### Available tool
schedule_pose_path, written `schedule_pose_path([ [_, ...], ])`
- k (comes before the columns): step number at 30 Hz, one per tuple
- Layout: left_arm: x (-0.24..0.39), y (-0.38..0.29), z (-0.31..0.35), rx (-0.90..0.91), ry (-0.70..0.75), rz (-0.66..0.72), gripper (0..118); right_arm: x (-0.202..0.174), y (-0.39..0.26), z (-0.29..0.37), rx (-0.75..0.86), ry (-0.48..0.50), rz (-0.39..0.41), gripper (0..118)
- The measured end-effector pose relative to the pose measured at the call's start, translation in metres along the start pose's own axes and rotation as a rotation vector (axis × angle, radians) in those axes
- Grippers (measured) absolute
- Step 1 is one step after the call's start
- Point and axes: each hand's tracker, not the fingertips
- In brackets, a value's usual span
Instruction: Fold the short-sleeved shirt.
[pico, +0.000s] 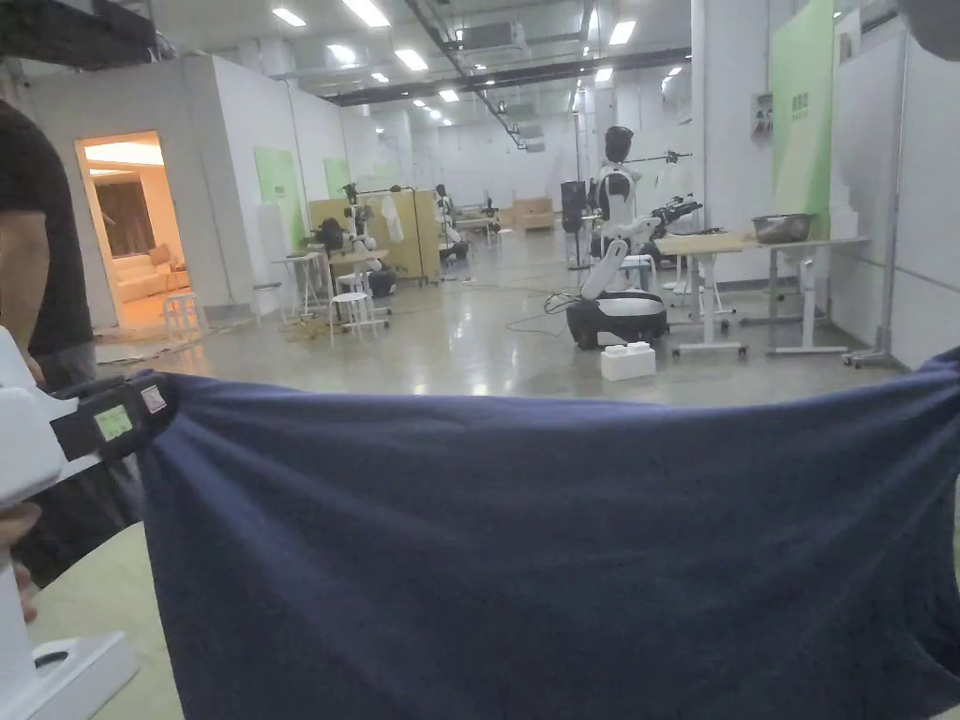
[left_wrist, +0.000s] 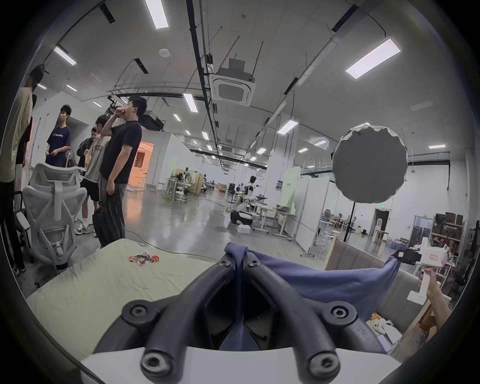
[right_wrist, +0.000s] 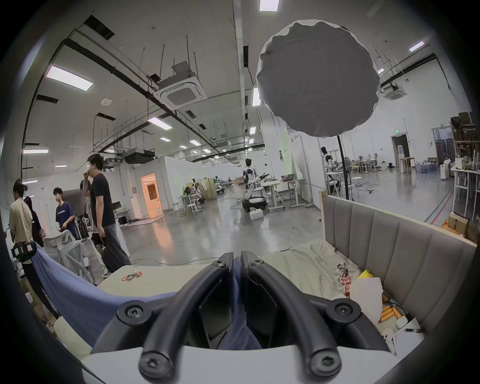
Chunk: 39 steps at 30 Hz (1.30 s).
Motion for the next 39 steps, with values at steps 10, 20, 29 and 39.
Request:
schedule_pose_path([
  [10, 0.006, 0.037, -0.081, 0.008, 0.031, -0.040, 1, -0.017, 0.054, -0.054, 0.055, -0.080, 0.097, 4],
  [20, 0.020, 0.045, -0.175, -0.020, 0.119, -0.114, 1, -0.031, 0.073, -0.134, 0.029, -0.173, 0.203, 4],
  [29, 0.016, 0.040, -0.244, -0.047, 0.161, -0.150, 0, -0.036, 0.093, -0.193, 0.044, -0.228, 0.193, 4],
  [39, 0.006, 0.026, -0.297, -0.025, 0.159, -0.127, 0, -0.066, 0.091, -0.241, 0.058, -0.261, 0.267, 4],
])
